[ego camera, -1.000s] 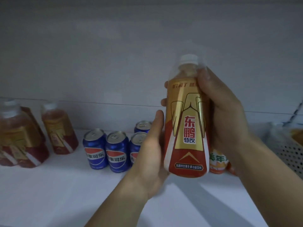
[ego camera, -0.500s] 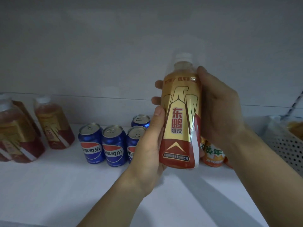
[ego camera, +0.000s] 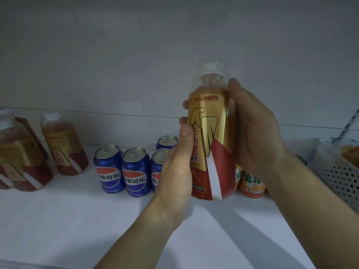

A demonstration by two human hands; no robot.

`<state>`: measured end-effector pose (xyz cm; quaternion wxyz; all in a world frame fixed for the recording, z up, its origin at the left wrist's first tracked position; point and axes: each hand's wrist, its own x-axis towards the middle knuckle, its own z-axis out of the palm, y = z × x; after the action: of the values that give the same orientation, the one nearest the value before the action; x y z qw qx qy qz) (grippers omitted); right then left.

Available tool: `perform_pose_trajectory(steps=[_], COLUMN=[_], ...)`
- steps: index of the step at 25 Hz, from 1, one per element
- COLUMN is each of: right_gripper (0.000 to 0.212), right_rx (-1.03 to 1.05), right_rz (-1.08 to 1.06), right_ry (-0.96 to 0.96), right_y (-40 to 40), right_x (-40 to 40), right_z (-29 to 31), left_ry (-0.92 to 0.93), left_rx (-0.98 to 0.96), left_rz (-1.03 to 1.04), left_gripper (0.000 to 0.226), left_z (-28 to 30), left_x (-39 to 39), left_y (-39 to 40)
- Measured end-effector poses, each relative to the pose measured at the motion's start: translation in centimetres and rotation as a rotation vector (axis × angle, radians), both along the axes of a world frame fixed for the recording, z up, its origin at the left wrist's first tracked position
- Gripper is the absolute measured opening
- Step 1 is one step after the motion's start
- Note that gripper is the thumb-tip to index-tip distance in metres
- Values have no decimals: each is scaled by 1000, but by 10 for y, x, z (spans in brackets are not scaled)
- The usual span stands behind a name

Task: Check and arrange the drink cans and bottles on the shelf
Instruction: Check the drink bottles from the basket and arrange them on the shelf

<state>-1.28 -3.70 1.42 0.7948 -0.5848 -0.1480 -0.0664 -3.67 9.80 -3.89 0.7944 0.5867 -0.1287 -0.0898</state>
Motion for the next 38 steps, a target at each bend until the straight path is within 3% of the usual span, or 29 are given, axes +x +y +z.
perform_pose_trajectory(steps=[5, 11, 15, 17, 22, 30, 38], right_gripper=[45, 49, 60, 55, 56, 53, 51], right_rx=[-46, -57, 0, -23, -73, -94, -225], right_rz=[-82, -86, -14, -25, -49, 44, -150], right_ry=[-127, -134, -45, -64, -119, -91, -172], right_y=[0, 3, -1, -3, -1, -6, 0], right_x=[-1, -3, -3, -2, -4, -5, -9], right_z=[3, 4, 6, 5, 7, 4, 8], left_ry=[-106, -181, -57, 14, -33, -40, -177], left_rx=[53, 72, 21, 2, 64, 69, 54], left_rz=[9, 90, 39, -20, 67, 74, 37], left_gripper=[62, 42, 58, 63, 81, 79, 57], left_z=[0, 3, 3, 5, -2, -2, 5], left_x=[2, -4, -2, -2, 1, -1, -7], left_y=[2, 0, 2, 3, 2, 2, 0])
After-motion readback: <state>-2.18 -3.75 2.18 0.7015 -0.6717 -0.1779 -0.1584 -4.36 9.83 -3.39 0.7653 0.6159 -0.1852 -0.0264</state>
